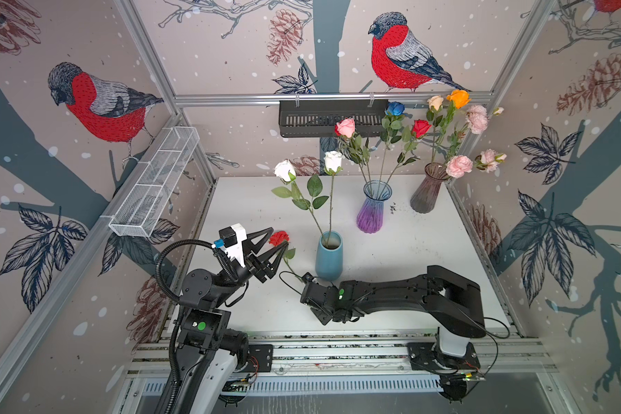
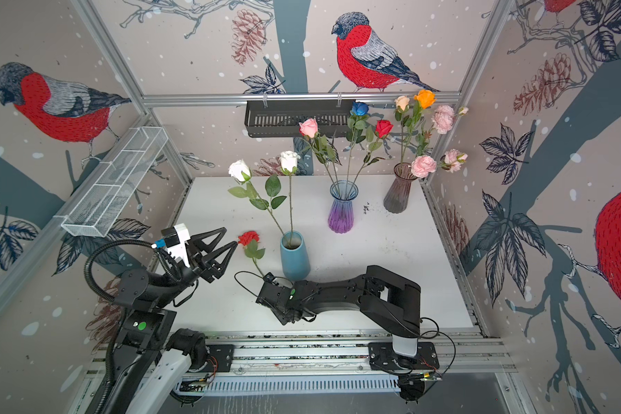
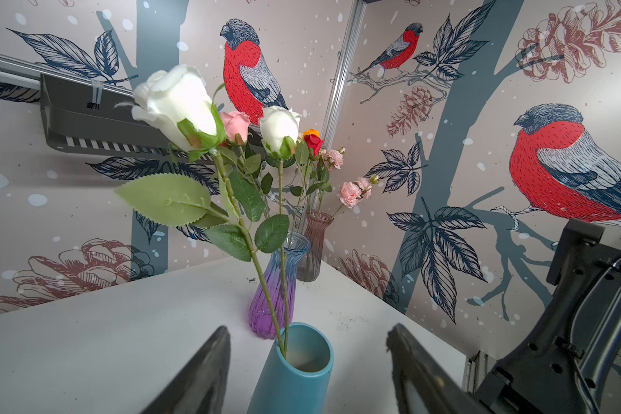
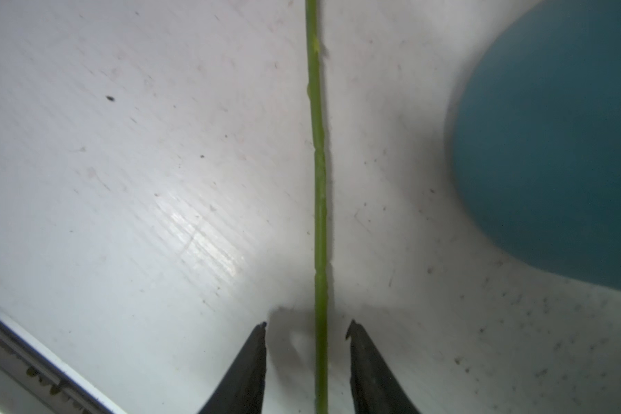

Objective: Arrange the flowers into the vase
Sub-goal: 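Close the right gripper around the red rose stem, then lift the red rose upright with the right gripper toward the left gripper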

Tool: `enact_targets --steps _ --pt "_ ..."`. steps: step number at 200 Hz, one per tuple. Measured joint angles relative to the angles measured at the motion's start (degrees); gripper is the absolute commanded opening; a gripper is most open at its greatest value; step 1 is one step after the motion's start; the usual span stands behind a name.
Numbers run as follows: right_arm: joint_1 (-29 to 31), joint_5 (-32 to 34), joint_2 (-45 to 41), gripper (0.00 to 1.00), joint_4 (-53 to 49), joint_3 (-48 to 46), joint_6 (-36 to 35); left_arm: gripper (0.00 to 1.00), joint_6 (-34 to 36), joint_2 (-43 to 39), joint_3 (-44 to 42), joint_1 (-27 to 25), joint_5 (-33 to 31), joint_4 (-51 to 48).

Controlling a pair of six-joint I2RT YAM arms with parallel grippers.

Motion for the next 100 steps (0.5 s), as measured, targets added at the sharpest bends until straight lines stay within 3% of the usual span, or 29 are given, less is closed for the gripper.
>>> enact_targets --steps 41,66,100 --pt "-1.4 -1.49 0.42 0.3 4.83 -1.33 0.37 0.7 0.0 -0.24 0.0 0.0 -0.02 0.0" --pt "-0.87 -1.49 1.64 0.05 6.56 -0.31 0.42 0.7 0.0 -0.42 0.0 0.0 -0.04 -0.02" --pt "0.35 -1.22 2.14 0.02 4.66 1.55 0.31 0.7 0.0 -0.48 0.0 0.0 -0.07 -0.02"
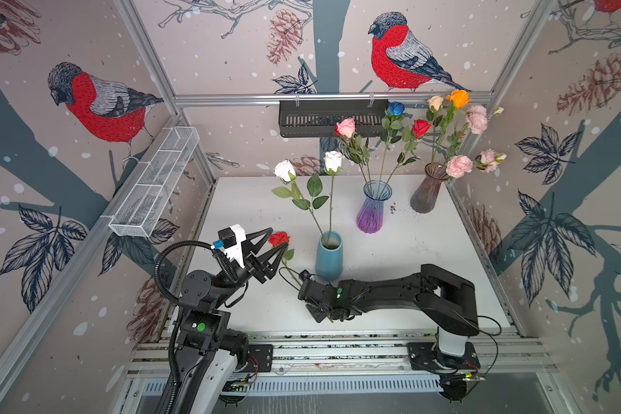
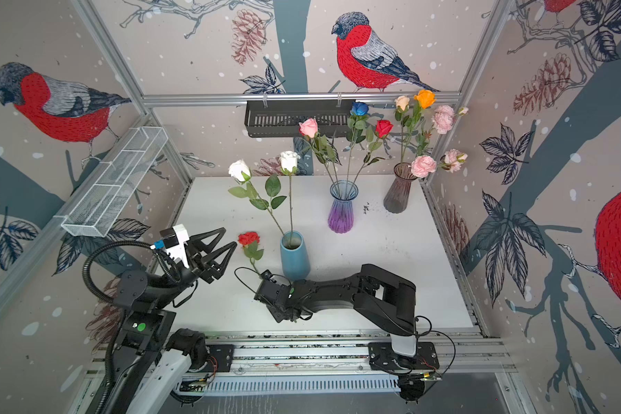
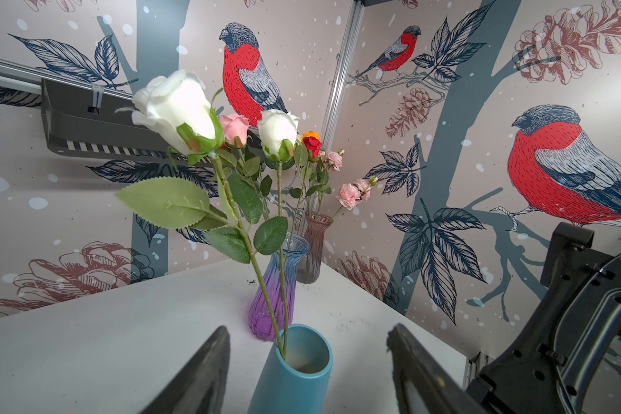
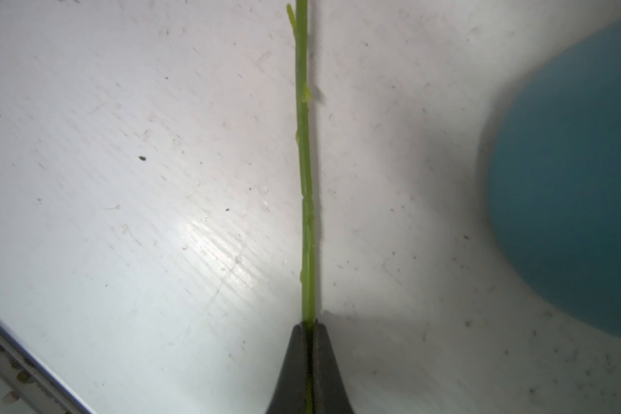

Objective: Arrange the flowers into the vase
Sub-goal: 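Lift the red rose upright with the right gripper toward the left gripper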

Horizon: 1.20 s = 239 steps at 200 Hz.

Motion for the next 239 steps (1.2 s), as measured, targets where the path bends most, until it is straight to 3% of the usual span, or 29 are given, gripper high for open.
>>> enact_targets --steps 40,93,151,160,172,182,239 --pt "1.79 2.54 -3.82 0.01 -4.46 3.72 -0.55 0.7 0.0 -0.04 0.0 0.0 -0.02 -0.02" --pt "3.04 8.22 -18.16 0.0 -3.67 3.56 -0.92 0.7 0.13 -0.37 2.71 -2.4 -3.19 -4.28" --pt "3.13 8.17 -32.11 0.0 1.53 -1.81 -1.66 0.7 -13.2 -4.17 3.21 -4.72 2.49 -3.78" --pt "2.89 7.02 -32.81 0.08 2.51 -2.51 -1.7 0.7 -14.88 -5.79 2.75 -5.22 3.15 -3.89" --pt "2.73 5.92 -32.5 0.29 3.41 -3.23 -1.73 0.71 -15.54 -7.8 2.64 -5.75 2.99 -4.0" --pt "2.69 5.49 -30.91 0.36 3.41 -3.37 -1.66 0.71 -15.65 -9.14 2.64 -6.05 2.25 -4.26" --pt "1.22 2.03 -8.46 0.38 -3.23 6.03 -1.46 0.71 -15.04 -10.1 3.63 -6.38 -1.62 -7.89"
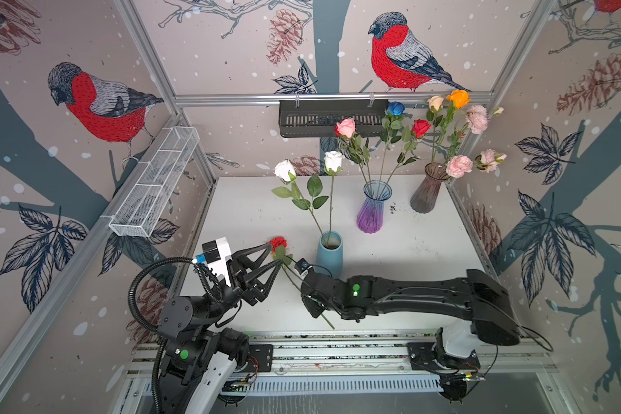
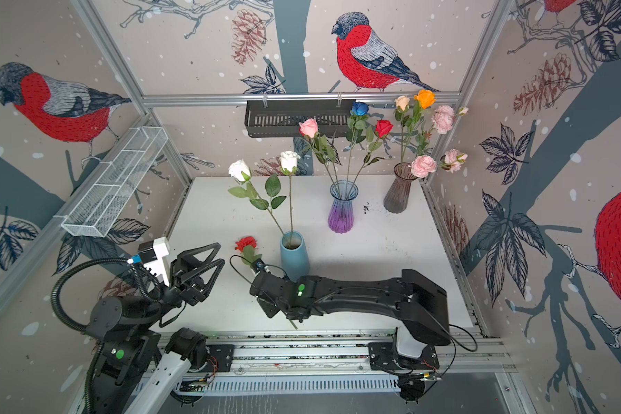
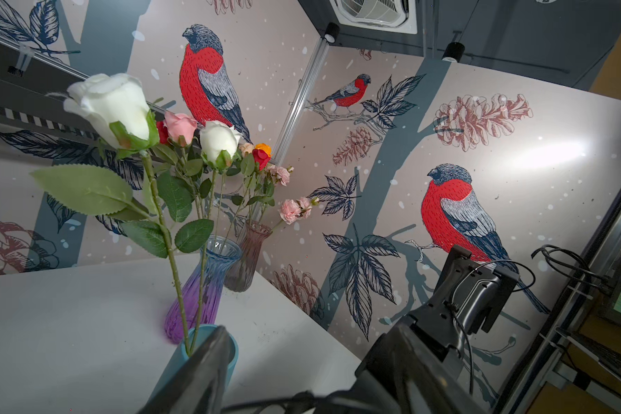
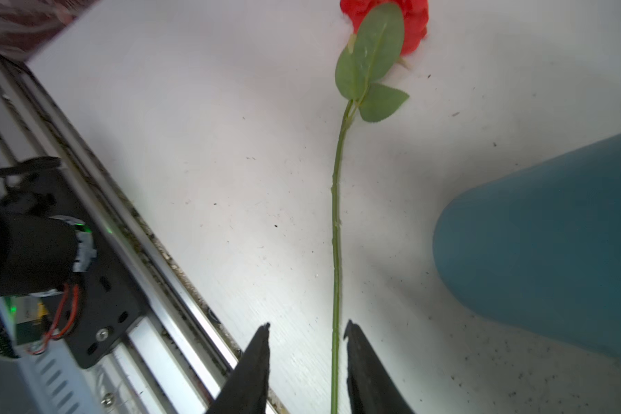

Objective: Arrange the flowers into the vase
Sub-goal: 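Lift the red rose upright with the right gripper toward the left gripper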

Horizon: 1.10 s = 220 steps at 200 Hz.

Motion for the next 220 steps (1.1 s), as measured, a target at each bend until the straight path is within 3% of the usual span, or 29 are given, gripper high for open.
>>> enact_targets --steps 88,116,134,184,220 --pt "-7.28 -9.2 21.2 0.38 -5.42 15.89 -6.86 0.72 1.42 -1.55 1.38 -0.04 -2.34 -3.39" --pt "-8.13 -9.44 25.2 0.25 -7.34 20.52 -8.92 0.72 1.6 -1.86 1.31 -0.11 -2.86 -4.04" --pt "-8.31 -9.03 27.17 0.05 -8.02 23.3 -9.57 0.73 2.03 -1.97 1.36 -0.22 -2.91 -4.13" --pt "-7.96 -8.74 27.1 0.01 -9.42 24.59 -10.64 0.73 3.54 -2.29 2.49 -0.7 -4.26 -5.86" --pt "-6.64 -7.17 18.95 0.01 -9.79 22.82 -11.23 0.73 4.35 -2.21 2.71 -0.87 -4.26 -6.64"
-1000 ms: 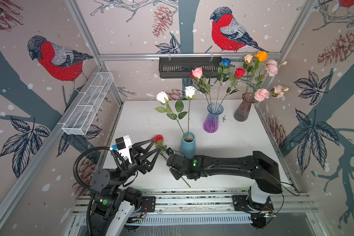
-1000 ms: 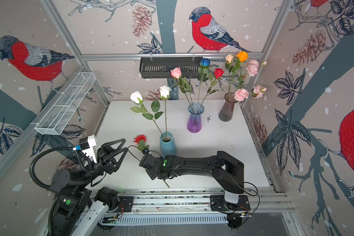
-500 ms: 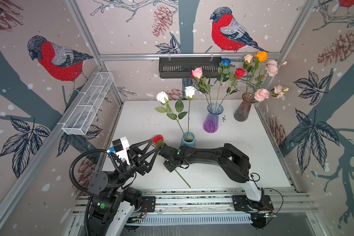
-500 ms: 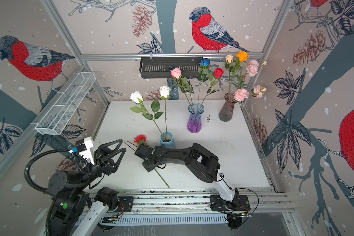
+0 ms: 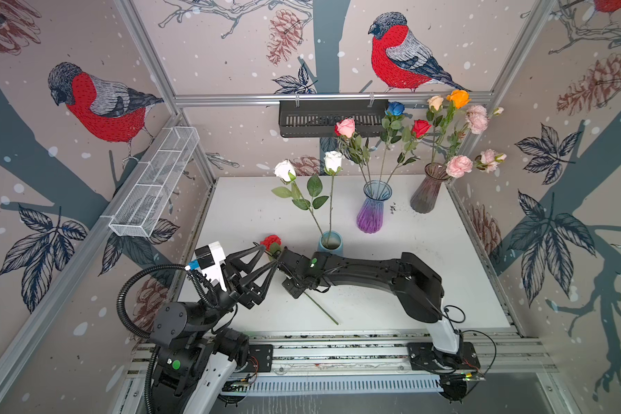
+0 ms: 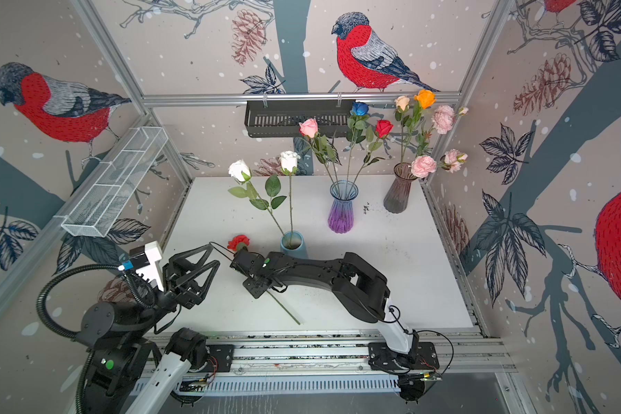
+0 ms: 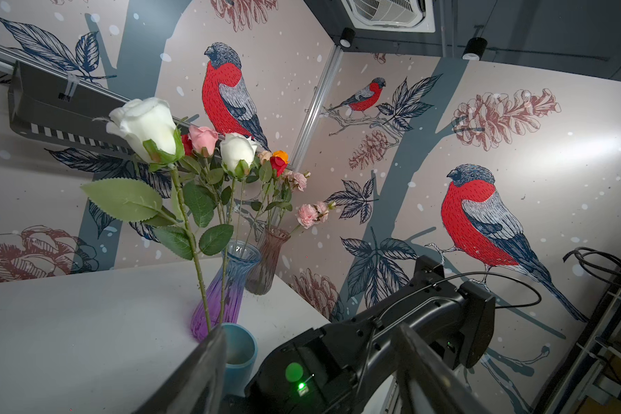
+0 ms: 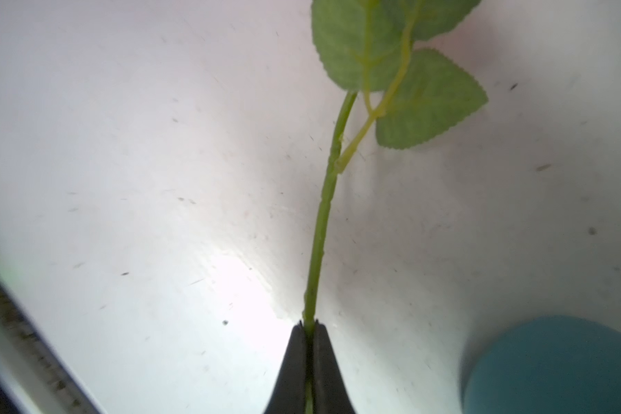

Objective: Arrange the flowers into the vase
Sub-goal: 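Lift the red rose upright with the right gripper toward the left gripper, then close the left gripper on the red rose stem and open the right gripper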

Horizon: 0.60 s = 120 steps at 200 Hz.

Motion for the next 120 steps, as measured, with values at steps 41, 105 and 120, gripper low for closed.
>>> enact_targets --steps 41,105,120 --pt "1.33 2.25 -17.62 0.01 5.01 -8.35 -1.16 0.71 -0.39 0.02 -0.52 -0.17 2.1 1.36" --pt "7.13 5.33 -48.52 0.01 24.11 -28.24 -6.93 0.64 -7.89 0.7 -6.67 -0.22 10.51 15.41" --pt "7.43 5.33 -53.13 0.01 28.59 -32.15 -8.22 0.61 -10.05 1.14 -7.85 -0.2 12.11 19.12"
